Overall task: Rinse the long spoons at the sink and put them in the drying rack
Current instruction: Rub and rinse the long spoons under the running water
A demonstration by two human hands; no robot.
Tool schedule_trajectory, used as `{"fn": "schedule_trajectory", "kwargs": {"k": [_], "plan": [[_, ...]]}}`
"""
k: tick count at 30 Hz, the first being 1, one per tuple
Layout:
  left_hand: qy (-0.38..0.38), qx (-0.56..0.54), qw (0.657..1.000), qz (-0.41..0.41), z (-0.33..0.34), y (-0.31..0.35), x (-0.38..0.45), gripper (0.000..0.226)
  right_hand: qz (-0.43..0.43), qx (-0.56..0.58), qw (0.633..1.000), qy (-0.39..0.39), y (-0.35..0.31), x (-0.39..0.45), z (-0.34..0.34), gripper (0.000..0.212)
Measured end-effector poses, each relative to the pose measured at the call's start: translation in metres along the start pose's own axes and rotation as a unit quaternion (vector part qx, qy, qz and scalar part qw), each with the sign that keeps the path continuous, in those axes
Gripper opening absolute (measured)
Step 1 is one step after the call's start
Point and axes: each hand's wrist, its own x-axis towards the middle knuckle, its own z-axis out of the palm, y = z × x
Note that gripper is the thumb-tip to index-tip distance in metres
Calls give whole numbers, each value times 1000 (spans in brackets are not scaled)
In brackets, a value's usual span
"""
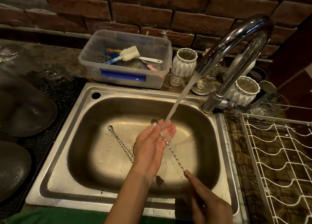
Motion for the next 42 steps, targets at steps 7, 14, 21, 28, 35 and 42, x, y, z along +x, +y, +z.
{"fn": "schedule_trajectory", "kwargs": {"k": [7,14,21,28,35,42], "plan": [[-56,68,995,47,2,3,2,31,23,115,987,113,-1,36,37,77],[-109,152,981,50,-1,10,11,34,-4,178,976,126,-12,76,47,49],[-109,221,968,50,-3,17,20,50,30,279,958,65,-12,111,50,28],[-60,308,943,107,-15,24,34,20,33,321,946,-39,-14,136,47,24],[43,353,929,103,-29,17,44,14,94,280,951,-92,-13,156,66,10],[162,448,875,89,-54,-7,53,9,-38,79,996,-33,8,156,103,12]]}}
